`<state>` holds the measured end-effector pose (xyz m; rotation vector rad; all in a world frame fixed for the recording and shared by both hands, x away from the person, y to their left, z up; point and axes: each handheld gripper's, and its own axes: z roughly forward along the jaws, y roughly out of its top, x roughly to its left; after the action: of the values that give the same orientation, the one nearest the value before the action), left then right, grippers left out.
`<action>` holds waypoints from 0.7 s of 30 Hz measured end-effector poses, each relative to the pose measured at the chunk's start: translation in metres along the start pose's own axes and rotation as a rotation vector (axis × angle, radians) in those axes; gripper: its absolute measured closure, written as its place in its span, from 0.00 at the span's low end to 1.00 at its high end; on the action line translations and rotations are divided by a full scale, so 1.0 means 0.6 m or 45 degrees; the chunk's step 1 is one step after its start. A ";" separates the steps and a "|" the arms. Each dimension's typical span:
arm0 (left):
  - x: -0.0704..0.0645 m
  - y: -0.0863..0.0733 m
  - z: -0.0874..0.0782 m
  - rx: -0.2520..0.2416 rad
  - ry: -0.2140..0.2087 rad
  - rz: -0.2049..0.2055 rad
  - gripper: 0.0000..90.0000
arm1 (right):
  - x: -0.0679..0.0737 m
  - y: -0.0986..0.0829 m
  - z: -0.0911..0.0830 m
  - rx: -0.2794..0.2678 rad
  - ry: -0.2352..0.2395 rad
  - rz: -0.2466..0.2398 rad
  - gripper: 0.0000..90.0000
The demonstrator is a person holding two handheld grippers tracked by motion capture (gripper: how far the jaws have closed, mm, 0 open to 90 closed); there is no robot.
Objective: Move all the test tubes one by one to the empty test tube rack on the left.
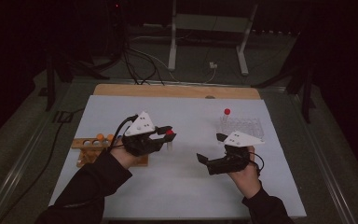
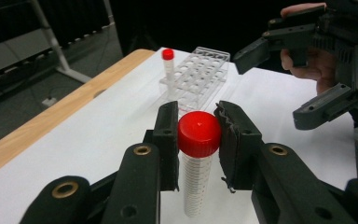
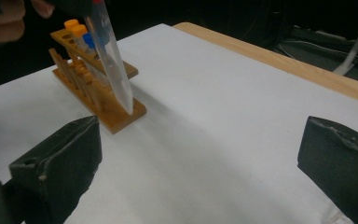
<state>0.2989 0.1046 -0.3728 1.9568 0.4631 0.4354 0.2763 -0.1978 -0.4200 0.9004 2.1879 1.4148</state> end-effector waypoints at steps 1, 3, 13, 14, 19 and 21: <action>0.003 0.000 -0.007 0.001 0.009 0.000 0.80 | 0.001 0.000 0.000 0.000 -0.002 -0.005 0.00; 0.008 0.000 -0.021 0.001 0.032 -0.003 0.80 | 0.001 0.000 0.001 0.001 0.003 -0.008 0.00; 0.035 -0.005 -0.088 -0.007 0.160 -0.019 0.80 | 0.003 0.001 0.000 0.000 0.011 -0.013 0.00; 0.038 -0.006 -0.094 -0.004 0.167 -0.024 0.80 | 0.002 0.001 0.000 0.001 0.013 -0.012 0.00; 0.051 -0.022 -0.126 0.016 0.235 -0.044 0.80 | 0.001 0.001 -0.002 -0.005 0.014 -0.014 0.00; 0.056 -0.030 -0.141 0.009 0.262 -0.065 0.80 | 0.000 0.000 -0.003 -0.007 0.016 -0.006 0.00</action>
<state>0.2836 0.1938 -0.3522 1.9107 0.6449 0.6060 0.2751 -0.1989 -0.4190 0.8862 2.1926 1.4279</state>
